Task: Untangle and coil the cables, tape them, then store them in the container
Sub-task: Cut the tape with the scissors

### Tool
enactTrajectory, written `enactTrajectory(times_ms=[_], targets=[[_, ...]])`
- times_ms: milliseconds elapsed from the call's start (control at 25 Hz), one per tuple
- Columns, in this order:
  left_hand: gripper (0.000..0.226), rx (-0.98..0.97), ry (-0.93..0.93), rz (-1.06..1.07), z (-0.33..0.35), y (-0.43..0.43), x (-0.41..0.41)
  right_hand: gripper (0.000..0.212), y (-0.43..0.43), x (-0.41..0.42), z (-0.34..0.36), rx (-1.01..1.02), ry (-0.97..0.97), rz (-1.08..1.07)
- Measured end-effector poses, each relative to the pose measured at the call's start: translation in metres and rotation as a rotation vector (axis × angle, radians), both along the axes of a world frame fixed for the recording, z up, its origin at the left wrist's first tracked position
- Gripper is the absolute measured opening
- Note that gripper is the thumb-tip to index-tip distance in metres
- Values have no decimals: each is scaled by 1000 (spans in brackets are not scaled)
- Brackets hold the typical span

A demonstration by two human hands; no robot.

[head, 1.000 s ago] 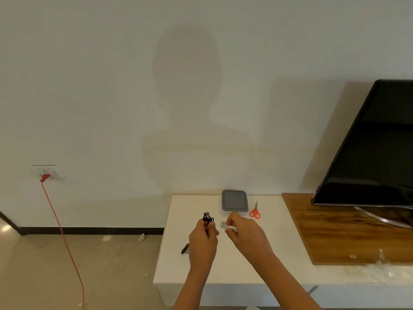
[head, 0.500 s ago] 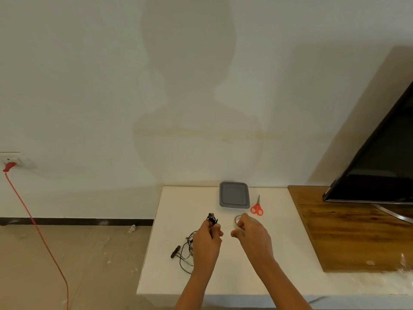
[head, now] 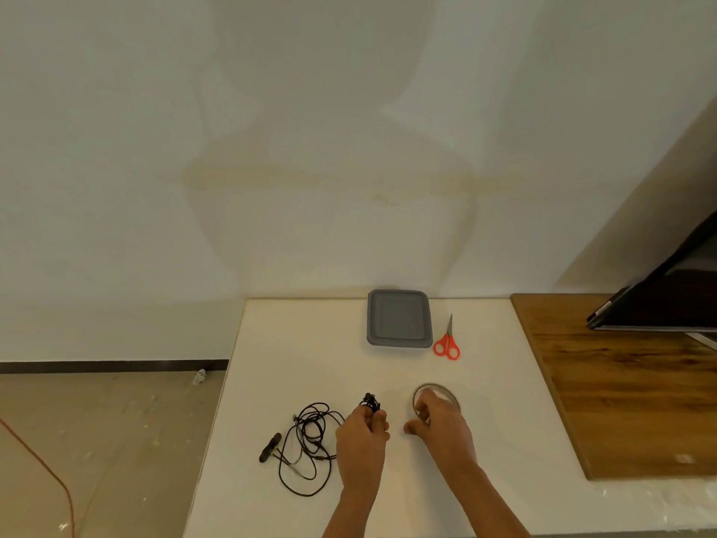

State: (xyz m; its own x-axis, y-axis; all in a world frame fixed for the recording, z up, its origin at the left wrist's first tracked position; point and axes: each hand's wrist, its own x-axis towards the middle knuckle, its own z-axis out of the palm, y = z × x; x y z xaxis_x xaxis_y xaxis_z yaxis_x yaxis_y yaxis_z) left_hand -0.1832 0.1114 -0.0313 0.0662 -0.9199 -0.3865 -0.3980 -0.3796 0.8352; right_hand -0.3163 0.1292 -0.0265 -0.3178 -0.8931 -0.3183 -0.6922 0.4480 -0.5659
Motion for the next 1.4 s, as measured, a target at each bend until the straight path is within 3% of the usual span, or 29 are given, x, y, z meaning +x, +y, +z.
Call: enactTrajectory(times_ms=[80,160,280,400,480,720,840,960,1040,1120,1280,1400], targets=[[17,12,10,-2,-8,-1,-2,39,1,-12,-3,-4,-157,47],[21,11,16,-12,-11,-1,-3,36,-3,-26,2,-151,-224,-33],[26,-9,35,-13,-11,-3,-3,15,-38,-51,8,-412,-17,-248],[26,0,75,5,-7,-3,-3,32,-72,-73,-8,-218,152,-104],[27,6,78,-7,-8,-3,-2,22,-69,-75,-23,-175,185,-88],[21,6,91,4,-11,-1,-1,7,11,-60,-24,-243,220,-441],[19,-17,75,6,-14,4,0,14,51,-53,-17,-39,301,-443],[20,-55,37,-18,-11,11,1,20,74,-38,5,242,414,-296],[20,-62,20,-28,-8,14,1,15,79,-35,11,327,430,-207],[21,-47,46,-21,-7,15,1,14,83,-37,12,258,194,-229],[25,-50,33,-23,-7,14,3,11,85,-20,24,218,-566,-341],[22,-45,53,-9,-5,13,5,21,84,0,26,313,-849,-423]])
